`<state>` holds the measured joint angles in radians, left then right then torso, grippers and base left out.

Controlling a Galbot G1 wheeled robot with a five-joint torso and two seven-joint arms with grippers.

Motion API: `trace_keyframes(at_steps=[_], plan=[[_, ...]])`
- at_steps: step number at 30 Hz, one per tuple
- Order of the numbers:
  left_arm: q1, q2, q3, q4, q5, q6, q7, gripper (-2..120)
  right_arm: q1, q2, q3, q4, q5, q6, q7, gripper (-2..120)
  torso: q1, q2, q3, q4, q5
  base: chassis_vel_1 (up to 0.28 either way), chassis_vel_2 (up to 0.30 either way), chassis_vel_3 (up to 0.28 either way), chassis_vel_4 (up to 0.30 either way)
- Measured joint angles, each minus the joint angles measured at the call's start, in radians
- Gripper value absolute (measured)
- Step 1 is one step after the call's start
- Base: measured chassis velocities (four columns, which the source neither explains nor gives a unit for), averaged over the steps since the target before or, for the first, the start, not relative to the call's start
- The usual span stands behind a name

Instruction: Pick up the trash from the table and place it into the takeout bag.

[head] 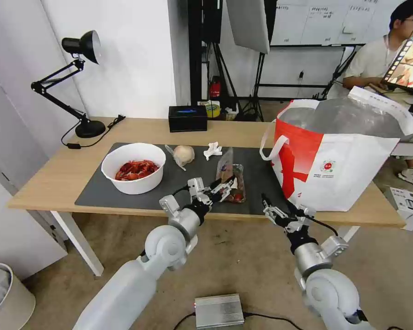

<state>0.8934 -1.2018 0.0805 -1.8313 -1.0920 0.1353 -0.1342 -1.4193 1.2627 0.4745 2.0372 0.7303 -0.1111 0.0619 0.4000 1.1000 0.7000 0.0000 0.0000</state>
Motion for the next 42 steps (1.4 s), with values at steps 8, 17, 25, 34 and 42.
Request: trace_keyframes(at_steps=[8,17,25,34,42], plan=[[-0.008,-0.01,0.013,0.034,0.11,-0.01,0.045,16,0.01,0.006,-0.005,-0.004,0.005,0.001,-0.004,100,0.0,0.0,0.0,0.0,0.0,0.0,0.0,0.0,0.0],[-0.049,-0.02,0.041,0.133,0.346,-0.037,0.128,0,0.053,0.015,-0.032,-0.019,0.085,-0.001,-0.002,100,0.0,0.0,0.0,0.0001,0.0,0.0,0.0,0.0,0.0],[-0.094,-0.016,0.065,0.18,0.427,-0.041,0.154,0,0.089,0.022,-0.051,-0.038,0.193,-0.026,0.014,100,0.0,0.0,0.0,0.0,-0.0001,0.0,0.0,0.0,0.0],[-0.115,-0.006,0.071,0.217,0.556,-0.036,0.194,0,0.16,0.033,-0.062,-0.092,0.28,-0.053,0.052,100,0.0,0.0,0.0,0.0,-0.0001,0.0,0.0,0.0,0.0],[-0.113,0.001,0.069,0.224,0.62,-0.016,0.223,0,0.242,0.061,-0.092,-0.14,0.281,-0.074,0.074,100,0.0,0.0,0.0,0.0001,-0.0001,0.0,0.0,0.0,0.0]])
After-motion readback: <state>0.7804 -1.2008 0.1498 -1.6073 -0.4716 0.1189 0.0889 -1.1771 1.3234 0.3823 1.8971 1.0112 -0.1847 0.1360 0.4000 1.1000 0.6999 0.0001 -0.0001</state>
